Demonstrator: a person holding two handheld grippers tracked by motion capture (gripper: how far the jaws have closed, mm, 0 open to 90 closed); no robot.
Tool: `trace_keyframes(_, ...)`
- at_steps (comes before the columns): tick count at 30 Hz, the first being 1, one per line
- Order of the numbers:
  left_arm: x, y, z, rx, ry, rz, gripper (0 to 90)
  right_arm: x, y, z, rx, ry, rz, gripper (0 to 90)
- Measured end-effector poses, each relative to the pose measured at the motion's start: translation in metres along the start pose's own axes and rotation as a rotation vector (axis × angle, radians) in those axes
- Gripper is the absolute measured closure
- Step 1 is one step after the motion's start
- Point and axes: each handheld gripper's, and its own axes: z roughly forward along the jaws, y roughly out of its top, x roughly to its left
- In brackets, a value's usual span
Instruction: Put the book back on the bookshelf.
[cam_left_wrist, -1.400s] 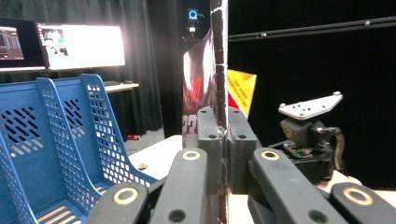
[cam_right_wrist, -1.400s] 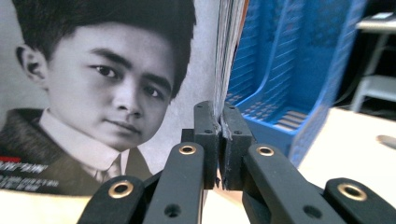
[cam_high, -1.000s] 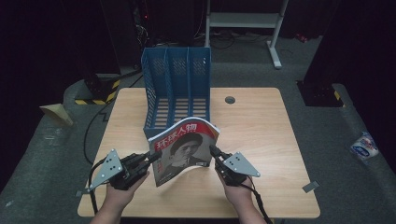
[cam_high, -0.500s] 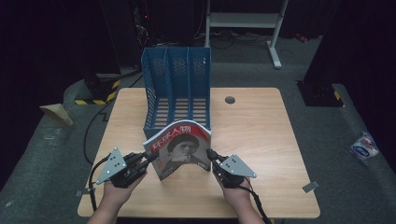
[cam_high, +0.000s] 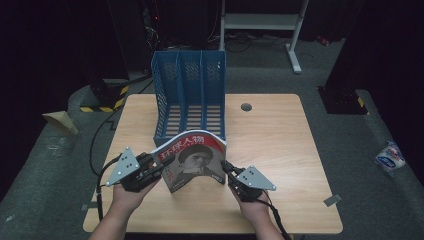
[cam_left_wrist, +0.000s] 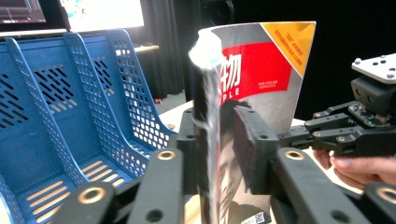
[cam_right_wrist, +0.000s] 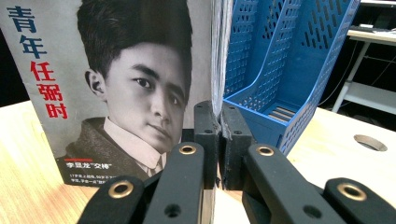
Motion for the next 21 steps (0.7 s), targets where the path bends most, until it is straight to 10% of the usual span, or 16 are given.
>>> trace_keyframes(11, 0.0, 0.002, -0.001, 0.013, -0.006, 0.017, 86.3, -0.005, 0.0, 0.0, 0.003, 0.004, 0.037, 85.3)
trace_keyframes(21, -0.003, 0.0, -0.001, 0.0, -0.012, 0.032, 86.5, -0.015, -0.007, -0.006, 0.042, -0.013, 0.124, 60.7)
